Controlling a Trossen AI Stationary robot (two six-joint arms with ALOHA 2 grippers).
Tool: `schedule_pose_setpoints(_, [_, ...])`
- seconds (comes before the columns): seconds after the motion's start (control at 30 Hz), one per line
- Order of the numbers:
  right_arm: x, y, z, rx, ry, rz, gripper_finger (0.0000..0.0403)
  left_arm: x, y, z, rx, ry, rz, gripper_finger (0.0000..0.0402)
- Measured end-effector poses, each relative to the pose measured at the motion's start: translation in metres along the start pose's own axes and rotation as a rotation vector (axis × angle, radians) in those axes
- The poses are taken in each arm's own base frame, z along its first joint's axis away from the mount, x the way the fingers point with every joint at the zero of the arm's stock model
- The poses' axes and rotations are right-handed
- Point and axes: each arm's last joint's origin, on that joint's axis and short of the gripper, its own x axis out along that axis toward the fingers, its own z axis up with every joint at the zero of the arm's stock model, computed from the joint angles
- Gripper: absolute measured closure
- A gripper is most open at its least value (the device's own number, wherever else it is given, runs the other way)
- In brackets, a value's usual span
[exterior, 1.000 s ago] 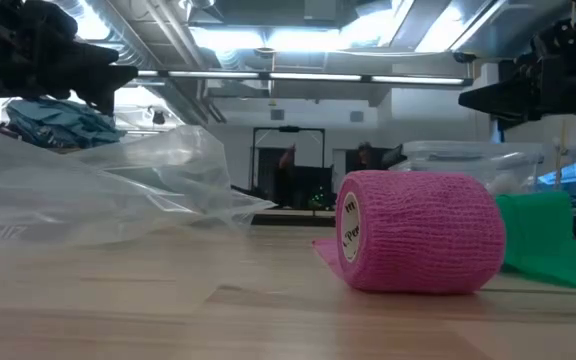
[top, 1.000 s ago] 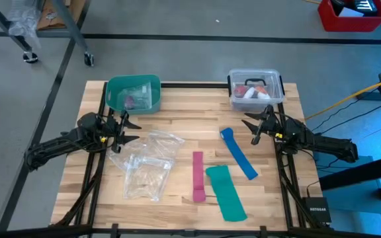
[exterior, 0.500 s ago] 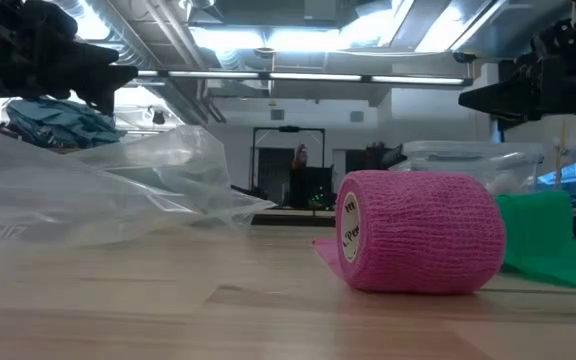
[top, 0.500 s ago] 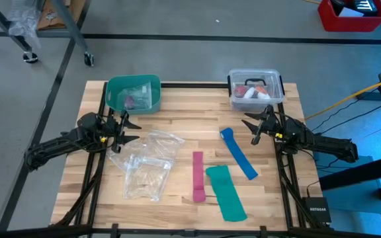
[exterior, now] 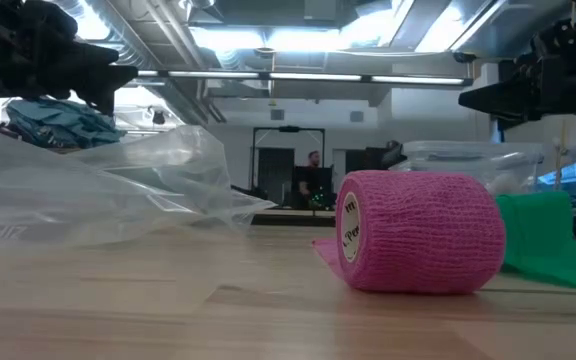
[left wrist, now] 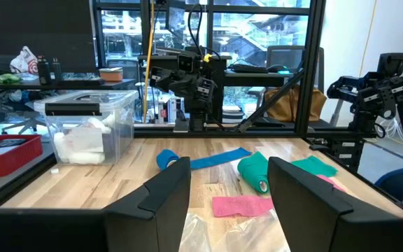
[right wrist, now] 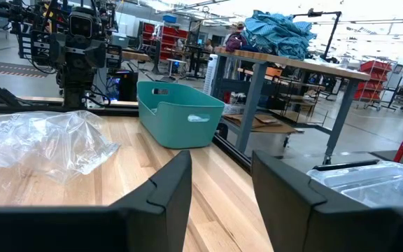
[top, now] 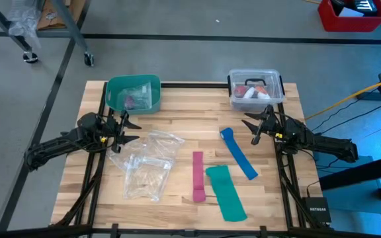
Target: Roll bandage
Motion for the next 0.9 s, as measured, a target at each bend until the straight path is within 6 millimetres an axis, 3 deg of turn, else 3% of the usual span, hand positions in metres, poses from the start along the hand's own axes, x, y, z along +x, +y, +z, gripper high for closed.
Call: schedule_pose_setpoints(0.9, [0.0, 0.0, 0.0001, -0.105, -0.001, -0.001, 0.0251, 0.0, 0.0, 0.0001, -0.013, -0.001, 0.0, 0.0219])
